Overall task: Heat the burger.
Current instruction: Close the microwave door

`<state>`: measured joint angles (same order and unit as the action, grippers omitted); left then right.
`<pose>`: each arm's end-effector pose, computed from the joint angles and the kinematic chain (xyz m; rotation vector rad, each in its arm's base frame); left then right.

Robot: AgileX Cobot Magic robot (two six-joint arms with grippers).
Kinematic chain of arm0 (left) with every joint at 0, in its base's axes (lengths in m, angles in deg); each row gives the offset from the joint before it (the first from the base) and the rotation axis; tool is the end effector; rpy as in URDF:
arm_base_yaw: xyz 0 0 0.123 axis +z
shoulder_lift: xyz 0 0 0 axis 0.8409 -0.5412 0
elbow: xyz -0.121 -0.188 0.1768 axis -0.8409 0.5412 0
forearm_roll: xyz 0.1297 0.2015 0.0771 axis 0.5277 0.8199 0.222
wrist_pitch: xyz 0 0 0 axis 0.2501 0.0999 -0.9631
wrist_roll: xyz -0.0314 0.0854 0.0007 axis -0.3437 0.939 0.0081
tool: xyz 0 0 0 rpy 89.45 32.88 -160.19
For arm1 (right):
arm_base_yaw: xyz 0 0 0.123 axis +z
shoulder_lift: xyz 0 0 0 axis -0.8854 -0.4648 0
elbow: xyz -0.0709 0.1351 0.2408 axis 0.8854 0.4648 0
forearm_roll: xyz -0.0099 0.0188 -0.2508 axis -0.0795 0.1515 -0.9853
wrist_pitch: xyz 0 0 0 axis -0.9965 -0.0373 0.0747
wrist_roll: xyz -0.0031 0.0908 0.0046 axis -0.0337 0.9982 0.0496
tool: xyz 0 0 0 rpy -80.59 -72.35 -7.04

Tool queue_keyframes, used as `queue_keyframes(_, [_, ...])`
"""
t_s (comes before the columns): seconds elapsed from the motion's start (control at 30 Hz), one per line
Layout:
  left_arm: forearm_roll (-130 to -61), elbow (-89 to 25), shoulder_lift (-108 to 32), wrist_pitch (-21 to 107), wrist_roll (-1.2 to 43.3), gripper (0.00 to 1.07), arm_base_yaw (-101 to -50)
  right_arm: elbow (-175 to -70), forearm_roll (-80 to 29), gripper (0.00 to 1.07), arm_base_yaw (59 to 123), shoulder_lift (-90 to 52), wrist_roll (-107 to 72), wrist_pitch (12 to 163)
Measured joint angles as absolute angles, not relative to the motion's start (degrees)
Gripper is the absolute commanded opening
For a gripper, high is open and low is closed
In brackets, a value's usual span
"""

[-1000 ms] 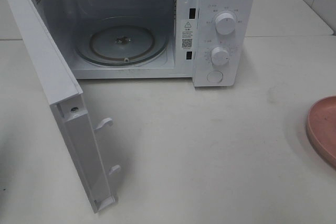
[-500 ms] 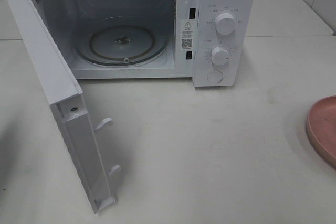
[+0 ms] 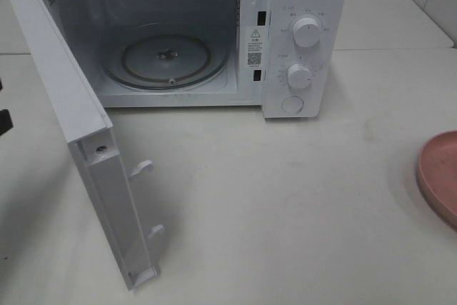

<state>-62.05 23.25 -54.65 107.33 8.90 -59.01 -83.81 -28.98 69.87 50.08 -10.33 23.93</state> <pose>0.2251 -0.0307 0.1695 0.2657 1.7771 -0.2200 -0.0048 -0.0050 0.2792 -0.0817 2.0221 0.0502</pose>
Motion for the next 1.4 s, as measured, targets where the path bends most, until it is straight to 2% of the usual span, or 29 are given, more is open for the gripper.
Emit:
queue_keyframes(0.03, [-62.0,23.3,-54.7,107.3,8.9,0.00,-59.0,-83.8,-29.0,0.75,69.9,50.1,-10.3,23.9])
queue_keyframes(0.1, [-63.9,23.3,-56.7,108.3,10.8,0.00,-63.4,-83.8,-29.0,0.75,69.9,50.1,-10.3,23.9])
queue_keyframes(0.13, [-63.9,23.3,-56.7,108.3,10.8,0.00,-63.4,-83.8,-29.0,0.75,69.9,50.1,-10.3,23.9])
queue_keyframes(0.17, [-66.6,23.3,-57.9,109.1,11.9,0.00,-66.7,-83.8,-29.0,0.75,69.9,50.1,-10.3,23.9])
queue_keyframes(0.23, [-67.8,23.3,-58.3,109.4,12.3,0.00,-67.9,-83.8,-29.0,0.75,69.9,50.1,-10.3,23.9])
queue_keyframes(0.27, [-71.7,23.3,-58.9,109.6,13.3,0.00,-70.9,-83.8,-29.0,0.75,69.9,50.1,-10.3,23.9])
queue_keyframes(0.33, [-73.6,23.2,-59.1,109.6,13.8,0.00,-72.2,-83.8,-29.0,0.75,69.9,50.1,-10.3,23.9])
queue_keyframes(0.37, [-76.2,23.2,-59.7,109.8,15.1,0.00,-74.8,-83.8,-29.0,0.75,69.9,50.1,-10.3,23.9])
queue_keyframes(0.4, [-76.2,23.2,-59.7,109.8,15.1,0.00,-74.8,-83.8,-29.0,0.75,69.9,50.1,-10.3,23.9])
queue_keyframes(0.47, [-78.5,22.6,-60.8,109.9,16.9,0.00,-78.6,-83.8,-29.0,0.75,69.9,50.1,-10.3,23.9])
queue_keyframes(0.7, [-82.0,19.1,-63.7,109.9,19.4,0.00,-85.6,-83.8,-29.0,0.75,69.9,50.1,-10.3,23.9])
queue_keyframes(0.83, [-91.0,15.2,-65.4,108.9,24.9,0.00,-91.5,-83.8,-29.0,0.75,69.9,50.1,-10.3,23.9])
queue_keyframes(0.87, [-91.0,15.2,-65.4,108.9,24.9,0.00,-91.5,-83.8,-29.0,0.75,69.9,50.1,-10.3,23.9])
queue_keyframes(0.93, [-97.2,12.2,-66.7,107.6,28.8,0.00,-95.0,-83.8,-29.0,0.75,69.9,50.1,-10.3,23.9])
queue_keyframes(0.97, [-97.2,12.2,-66.7,107.6,28.8,0.00,-95.0,-83.8,-29.0,0.75,69.9,50.1,-10.3,23.9])
queue_keyframes(1.0, [-100.9,9.8,-67.7,106.6,30.6,0.00,-96.9,-83.8,-29.0,0.75,69.9,50.1,-10.3,23.9])
queue_keyframes(1.03, [-100.9,9.8,-67.7,106.6,30.6,0.00,-96.9,-83.8,-29.0,0.75,69.9,50.1,-10.3,23.9])
queue_keyframes(1.07, [-104.0,7.5,-68.9,106.2,32.2,0.00,-98.8,-83.8,-29.0,0.75,69.9,50.1,-10.3,23.9])
queue_keyframes(1.23, [-108.6,2.9,-71.2,105.3,35.5,0.00,-101.6,-83.8,-29.0,0.75,69.9,50.1,-10.3,23.9])
queue_keyframes(1.3, [-113.6,-2.6,-73.4,101.8,39.8,0.00,-103.4,-83.8,-29.0,0.75,69.9,50.1,-10.3,23.9])
queue_keyframes(1.4, [-115.0,-3.6,-73.8,101.3,40.7,0.00,-103.6,-83.8,-29.0,0.75,69.9,50.1,-10.3,23.9])
